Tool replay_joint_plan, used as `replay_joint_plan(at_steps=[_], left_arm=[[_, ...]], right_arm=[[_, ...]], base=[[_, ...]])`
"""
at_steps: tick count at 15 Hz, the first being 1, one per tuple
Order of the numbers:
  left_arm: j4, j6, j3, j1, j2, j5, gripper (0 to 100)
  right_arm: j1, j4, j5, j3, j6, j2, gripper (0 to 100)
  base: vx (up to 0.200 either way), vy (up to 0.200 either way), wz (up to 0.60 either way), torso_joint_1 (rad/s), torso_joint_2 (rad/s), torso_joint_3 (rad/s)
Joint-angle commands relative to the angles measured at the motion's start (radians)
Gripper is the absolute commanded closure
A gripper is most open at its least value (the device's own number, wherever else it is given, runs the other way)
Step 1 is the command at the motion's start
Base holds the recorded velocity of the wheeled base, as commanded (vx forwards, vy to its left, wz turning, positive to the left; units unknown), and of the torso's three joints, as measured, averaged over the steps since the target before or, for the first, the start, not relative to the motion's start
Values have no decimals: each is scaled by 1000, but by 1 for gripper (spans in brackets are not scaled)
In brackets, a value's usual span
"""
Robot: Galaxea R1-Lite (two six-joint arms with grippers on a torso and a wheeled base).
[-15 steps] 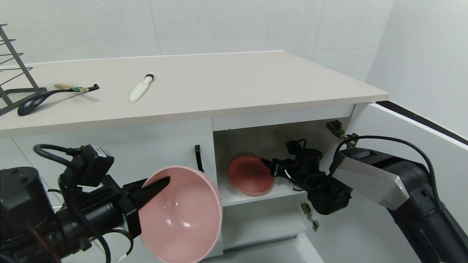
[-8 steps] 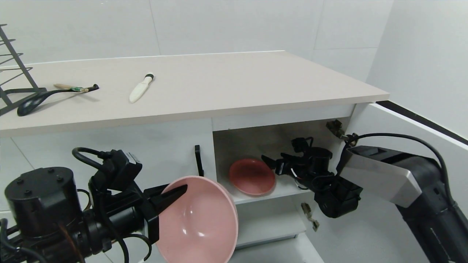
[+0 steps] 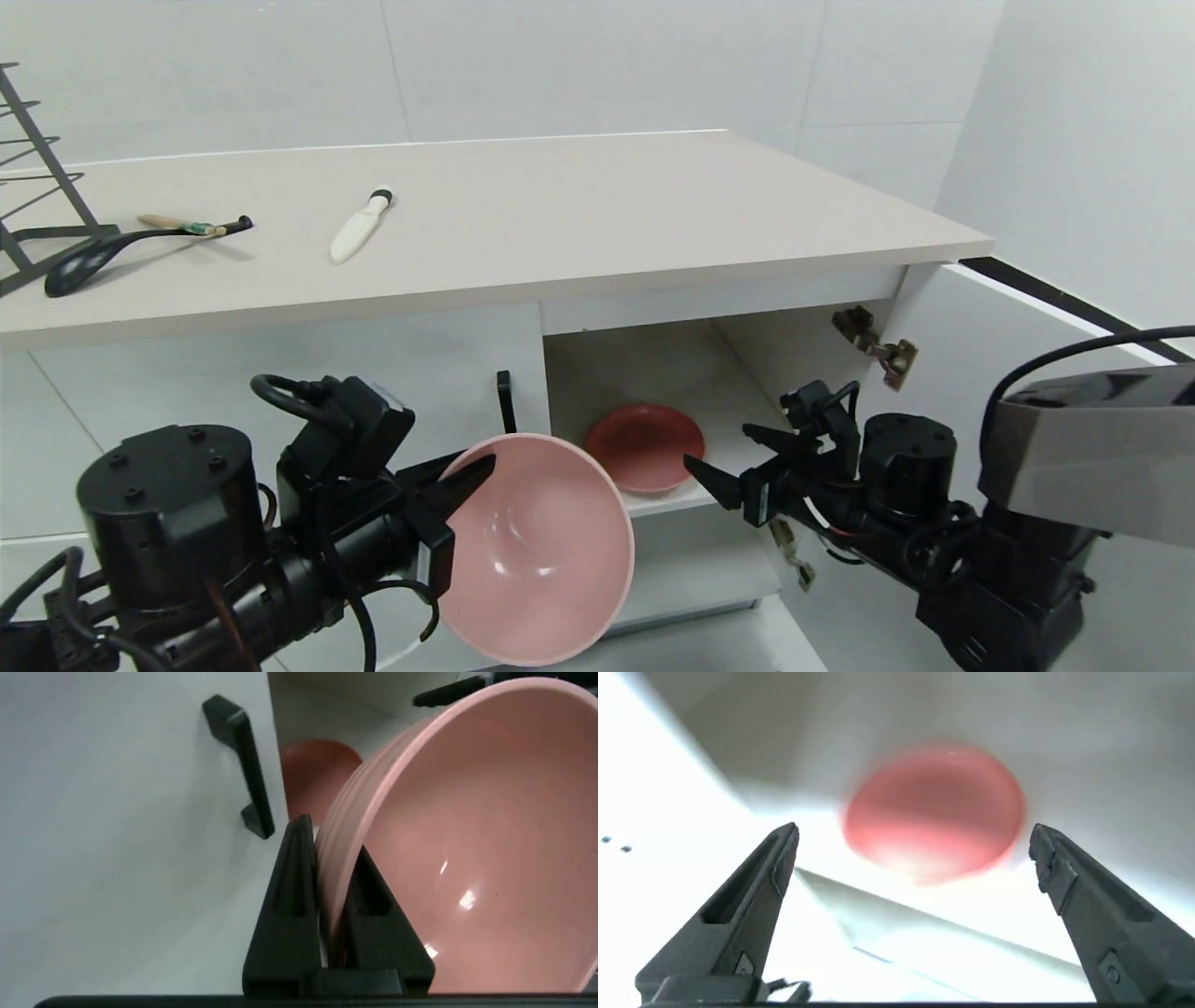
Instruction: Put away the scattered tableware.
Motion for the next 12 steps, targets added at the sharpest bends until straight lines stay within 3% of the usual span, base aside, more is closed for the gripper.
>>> replay_joint_plan(at_steps=[1, 5, 8, 12], left_arm=[[-2, 0, -18, -46, 39, 44, 100], [-5, 0, -72, -124, 113, 146, 100], [-28, 2, -116, -147, 198, 212, 100], [-256, 6, -139, -205, 372, 354, 100]], right_arm=[[80, -7, -45, 147, -9, -221, 0], [99, -7, -80, 230, -27, -364, 0], [93, -7, -83, 269, -46, -393, 0], [84, -7, -85, 269, -92, -399, 0]], base=[[0, 0, 0, 0, 0, 0], [0, 0, 0, 0, 0, 0], [0, 0, 0, 0, 0, 0], [0, 0, 0, 0, 0, 0]])
